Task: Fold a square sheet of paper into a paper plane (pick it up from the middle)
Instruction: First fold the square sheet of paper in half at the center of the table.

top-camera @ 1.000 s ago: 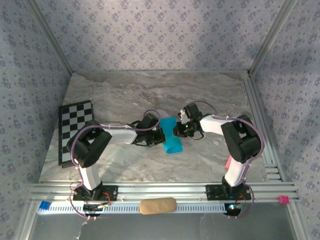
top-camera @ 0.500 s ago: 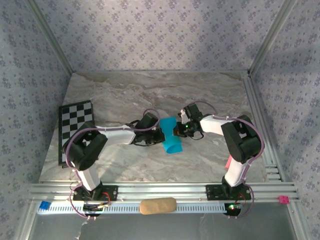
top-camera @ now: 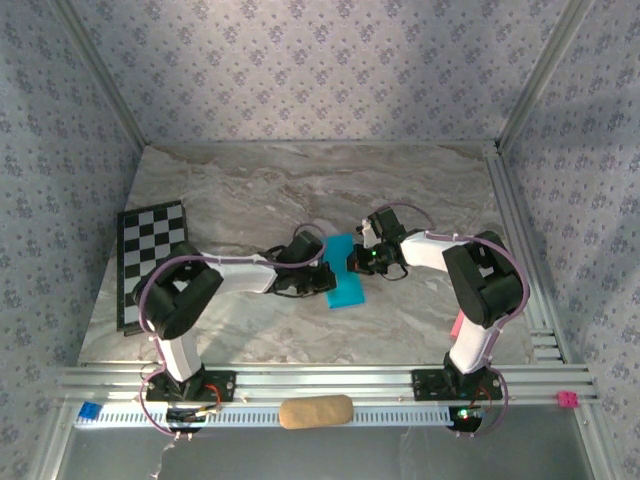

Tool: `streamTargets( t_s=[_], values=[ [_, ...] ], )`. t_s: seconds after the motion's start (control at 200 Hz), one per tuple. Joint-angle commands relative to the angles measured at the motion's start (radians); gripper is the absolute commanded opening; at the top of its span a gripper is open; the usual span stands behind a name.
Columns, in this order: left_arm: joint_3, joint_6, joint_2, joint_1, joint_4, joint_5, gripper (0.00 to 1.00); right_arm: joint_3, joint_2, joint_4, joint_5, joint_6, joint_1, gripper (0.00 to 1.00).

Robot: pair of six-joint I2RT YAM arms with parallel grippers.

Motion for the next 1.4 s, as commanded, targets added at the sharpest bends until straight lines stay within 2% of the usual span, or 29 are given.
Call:
streamTargets(
  t_s=[0.0, 0.16, 0.41, 0.625, 0.974, 1.214, 1.329, 1.394],
  values=[
    [-0.056, -0.009, 0.000, -0.011, -0.028, -0.028, 0.13, -0.065, 0.041, -0.140, 0.129, 0.007, -0.001, 0.00],
    [-0.096, 0.016, -0.037, -0.011, -0.063, -0.056, 0.13, -0.072, 0.036, -0.139, 0.133, 0.008, -0.002, 0.00],
    [-0.022, 0.025, -0.123, -0.017, -0.064, -0.031, 0.15, -0.070, 0.031, -0.140, 0.130, 0.013, -0.001, 0.00],
    [0.017, 0.048, -0.068, -0.017, 0.033, 0.045, 0.18, -0.068, 0.028, -0.144, 0.134, 0.011, -0.002, 0.00],
    [-0.110, 0.018, -0.012, -0.022, 0.079, 0.055, 0.17, -0.082, 0.035, -0.131, 0.136, 0.017, -0.002, 0.00],
    [-0.176, 0.037, -0.075, -0.029, 0.031, 0.021, 0.17, -0.083, 0.039, -0.129, 0.134, 0.021, -0.002, 0.00],
    [-0.157, 0.037, -0.117, -0.026, 0.019, 0.022, 0.15, -0.082, 0.036, -0.131, 0.134, 0.020, -0.002, 0.00],
    [-0.135, 0.033, -0.135, -0.028, 0.013, 0.028, 0.10, -0.080, 0.033, -0.133, 0.134, 0.019, -0.002, 0.00]
  ],
)
